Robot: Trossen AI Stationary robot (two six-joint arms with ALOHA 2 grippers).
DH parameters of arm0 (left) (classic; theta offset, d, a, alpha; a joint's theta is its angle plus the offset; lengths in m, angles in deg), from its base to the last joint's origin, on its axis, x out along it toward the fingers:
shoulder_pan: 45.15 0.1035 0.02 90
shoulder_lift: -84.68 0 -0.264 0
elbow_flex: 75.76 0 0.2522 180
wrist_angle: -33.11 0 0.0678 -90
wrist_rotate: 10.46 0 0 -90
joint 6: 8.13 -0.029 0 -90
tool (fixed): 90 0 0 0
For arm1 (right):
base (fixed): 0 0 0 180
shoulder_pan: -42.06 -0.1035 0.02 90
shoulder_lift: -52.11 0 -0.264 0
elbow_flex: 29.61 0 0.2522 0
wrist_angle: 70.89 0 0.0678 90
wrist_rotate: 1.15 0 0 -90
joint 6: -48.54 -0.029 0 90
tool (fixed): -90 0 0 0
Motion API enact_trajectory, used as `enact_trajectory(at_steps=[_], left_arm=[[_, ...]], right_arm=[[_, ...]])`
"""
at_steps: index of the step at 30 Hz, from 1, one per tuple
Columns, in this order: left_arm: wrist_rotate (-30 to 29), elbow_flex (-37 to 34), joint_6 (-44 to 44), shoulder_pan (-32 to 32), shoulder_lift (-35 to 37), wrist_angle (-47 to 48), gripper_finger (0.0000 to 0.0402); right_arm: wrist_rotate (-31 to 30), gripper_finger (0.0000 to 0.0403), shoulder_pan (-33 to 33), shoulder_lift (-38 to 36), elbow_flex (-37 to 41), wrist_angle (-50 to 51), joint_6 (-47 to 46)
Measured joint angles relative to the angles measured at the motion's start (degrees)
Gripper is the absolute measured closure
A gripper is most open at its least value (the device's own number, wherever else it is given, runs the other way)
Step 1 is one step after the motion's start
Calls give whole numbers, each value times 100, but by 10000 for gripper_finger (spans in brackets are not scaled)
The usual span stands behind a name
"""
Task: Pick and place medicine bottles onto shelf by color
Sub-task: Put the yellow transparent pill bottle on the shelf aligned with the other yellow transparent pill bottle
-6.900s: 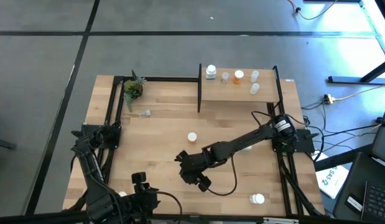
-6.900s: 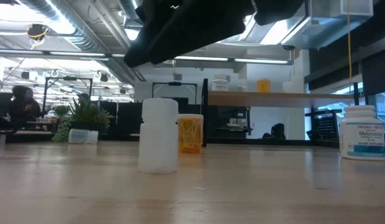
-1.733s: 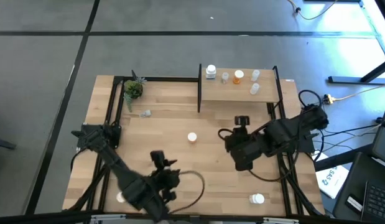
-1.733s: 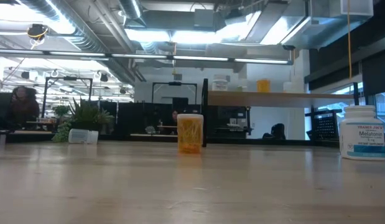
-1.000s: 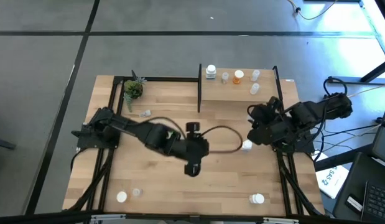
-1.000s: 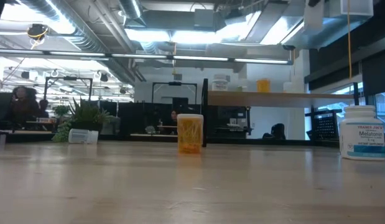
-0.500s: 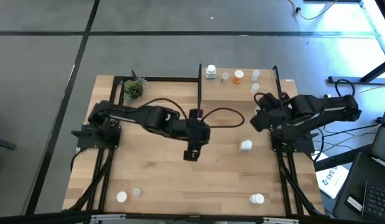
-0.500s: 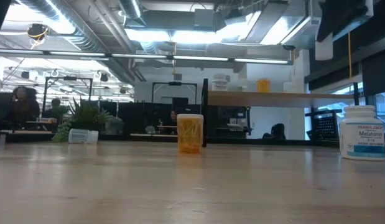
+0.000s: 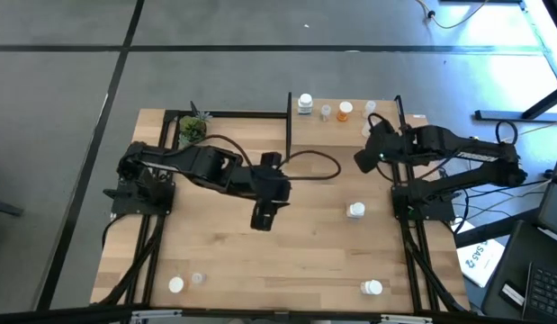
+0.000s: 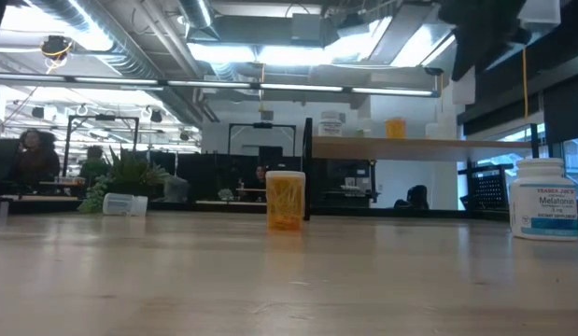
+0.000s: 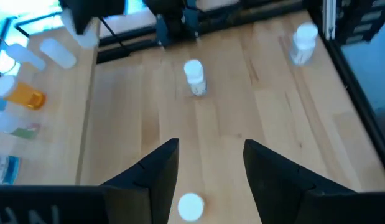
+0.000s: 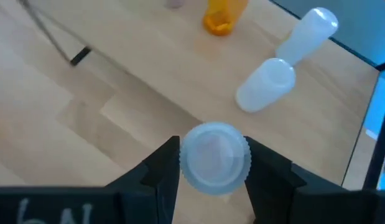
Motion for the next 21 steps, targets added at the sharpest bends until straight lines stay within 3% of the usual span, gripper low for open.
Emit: enact_trajectory(at_steps=[4, 9, 21], left_arm=[[-4, -10, -41, 4, -21, 191, 227], [-4, -10, -227, 8, -19, 263, 227], [-7, -10, -339, 62, -21, 259, 227]], right_arm=[[317, 247, 208, -22, 380, -333, 42], [182, 247, 325, -20, 915, -1007, 233], [-107, 247, 699, -22, 895, -1122, 589]])
